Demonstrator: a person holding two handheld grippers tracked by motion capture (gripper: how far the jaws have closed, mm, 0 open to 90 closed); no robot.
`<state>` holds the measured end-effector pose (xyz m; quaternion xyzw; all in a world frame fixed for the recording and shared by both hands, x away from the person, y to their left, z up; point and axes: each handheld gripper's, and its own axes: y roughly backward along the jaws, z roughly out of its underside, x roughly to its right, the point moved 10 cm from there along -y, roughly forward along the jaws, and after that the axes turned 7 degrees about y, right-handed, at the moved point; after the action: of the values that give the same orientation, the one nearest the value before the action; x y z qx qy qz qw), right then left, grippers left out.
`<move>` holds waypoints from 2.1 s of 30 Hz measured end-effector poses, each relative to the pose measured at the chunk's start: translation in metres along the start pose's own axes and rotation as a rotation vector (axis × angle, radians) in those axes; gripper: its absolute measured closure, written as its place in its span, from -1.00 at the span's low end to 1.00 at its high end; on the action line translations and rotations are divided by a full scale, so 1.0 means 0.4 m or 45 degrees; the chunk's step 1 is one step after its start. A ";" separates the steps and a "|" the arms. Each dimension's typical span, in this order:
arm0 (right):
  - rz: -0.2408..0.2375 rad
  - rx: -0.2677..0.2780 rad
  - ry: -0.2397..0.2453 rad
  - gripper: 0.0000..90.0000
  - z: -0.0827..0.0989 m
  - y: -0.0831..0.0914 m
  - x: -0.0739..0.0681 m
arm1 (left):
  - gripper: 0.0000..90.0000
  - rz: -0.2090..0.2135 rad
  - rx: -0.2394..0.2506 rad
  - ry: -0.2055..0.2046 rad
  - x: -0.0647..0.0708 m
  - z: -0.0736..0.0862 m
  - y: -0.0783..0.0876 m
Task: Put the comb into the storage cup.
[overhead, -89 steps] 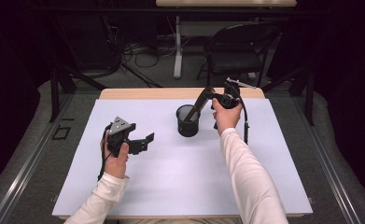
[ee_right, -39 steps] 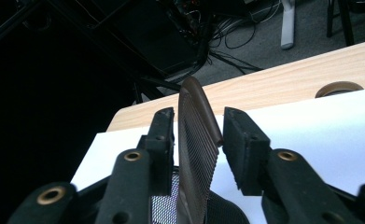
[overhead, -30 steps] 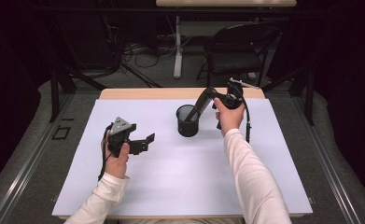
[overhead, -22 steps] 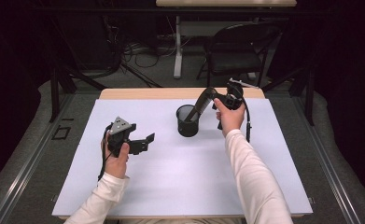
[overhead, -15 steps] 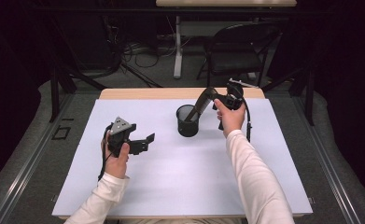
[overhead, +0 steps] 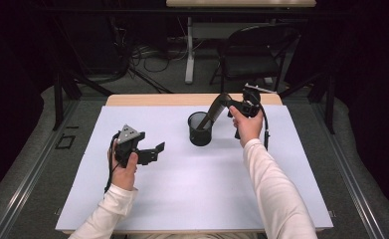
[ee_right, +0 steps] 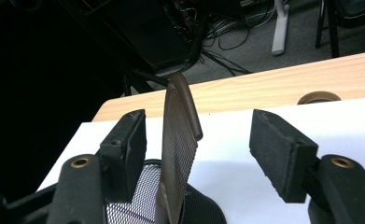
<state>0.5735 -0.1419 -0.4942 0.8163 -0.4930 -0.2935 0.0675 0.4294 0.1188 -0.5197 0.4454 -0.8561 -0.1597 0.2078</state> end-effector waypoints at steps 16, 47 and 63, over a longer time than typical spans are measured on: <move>-0.007 -0.011 0.066 -0.24 0.001 0.008 -0.012 | -0.65 -0.002 0.001 0.001 0.000 0.000 0.001; 0.001 -0.116 0.358 -0.23 0.012 0.114 -0.032 | -0.65 -0.002 -0.002 0.005 0.000 0.001 0.002; -0.007 -0.145 0.467 -0.46 0.043 0.177 -0.070 | -0.65 -0.001 0.007 0.010 -0.002 -0.003 0.007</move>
<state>0.5004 -0.1507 -0.4684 0.8523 -0.4528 -0.1673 0.2014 0.4284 0.1208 -0.5176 0.4469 -0.8556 -0.1555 0.2097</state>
